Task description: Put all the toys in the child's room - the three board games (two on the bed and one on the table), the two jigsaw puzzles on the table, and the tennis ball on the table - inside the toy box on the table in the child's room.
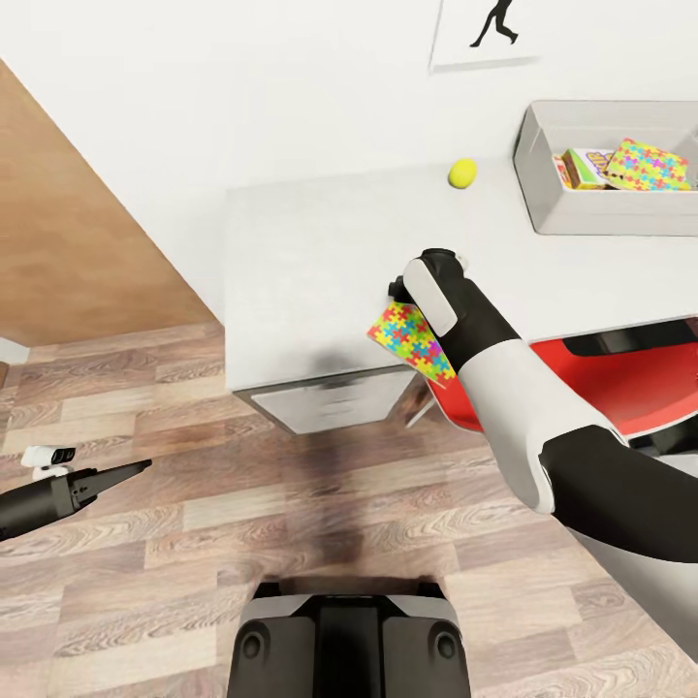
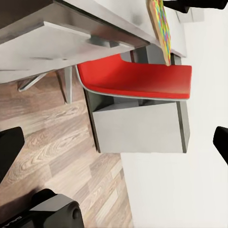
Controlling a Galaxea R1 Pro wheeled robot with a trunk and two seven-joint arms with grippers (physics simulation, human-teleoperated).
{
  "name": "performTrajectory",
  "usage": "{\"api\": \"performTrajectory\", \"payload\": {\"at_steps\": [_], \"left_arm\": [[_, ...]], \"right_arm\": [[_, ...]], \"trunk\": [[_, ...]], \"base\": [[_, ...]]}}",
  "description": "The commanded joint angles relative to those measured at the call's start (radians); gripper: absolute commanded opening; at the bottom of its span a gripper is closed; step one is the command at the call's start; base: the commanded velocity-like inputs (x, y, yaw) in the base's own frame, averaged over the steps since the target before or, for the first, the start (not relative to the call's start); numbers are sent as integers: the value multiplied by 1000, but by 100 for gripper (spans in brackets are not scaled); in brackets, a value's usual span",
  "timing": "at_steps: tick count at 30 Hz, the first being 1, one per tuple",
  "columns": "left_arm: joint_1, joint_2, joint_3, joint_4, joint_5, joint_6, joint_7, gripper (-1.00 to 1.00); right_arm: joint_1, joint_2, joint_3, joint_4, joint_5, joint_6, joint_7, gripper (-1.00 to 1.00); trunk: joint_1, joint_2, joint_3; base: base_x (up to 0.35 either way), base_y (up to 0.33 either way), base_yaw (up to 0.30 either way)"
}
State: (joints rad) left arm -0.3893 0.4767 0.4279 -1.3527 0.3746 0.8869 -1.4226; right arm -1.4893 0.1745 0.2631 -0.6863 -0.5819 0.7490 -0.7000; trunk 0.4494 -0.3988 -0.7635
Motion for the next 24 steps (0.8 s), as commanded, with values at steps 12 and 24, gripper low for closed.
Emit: {"api": "performTrajectory", "payload": {"at_steps": [12,24], "left_arm": [[0,0,0,0,1,11,-2,100],[0,0,0,0,1,11,-3,100]], "right_arm": [[-3,0,2,7,-26,2,-10,100],[-16,0,1,-15,-26,3,-23,100]], "trunk": [[1,-1,-1],[1,-1,-1]], "base": [[-20,0,0],[0,0,0]]}}
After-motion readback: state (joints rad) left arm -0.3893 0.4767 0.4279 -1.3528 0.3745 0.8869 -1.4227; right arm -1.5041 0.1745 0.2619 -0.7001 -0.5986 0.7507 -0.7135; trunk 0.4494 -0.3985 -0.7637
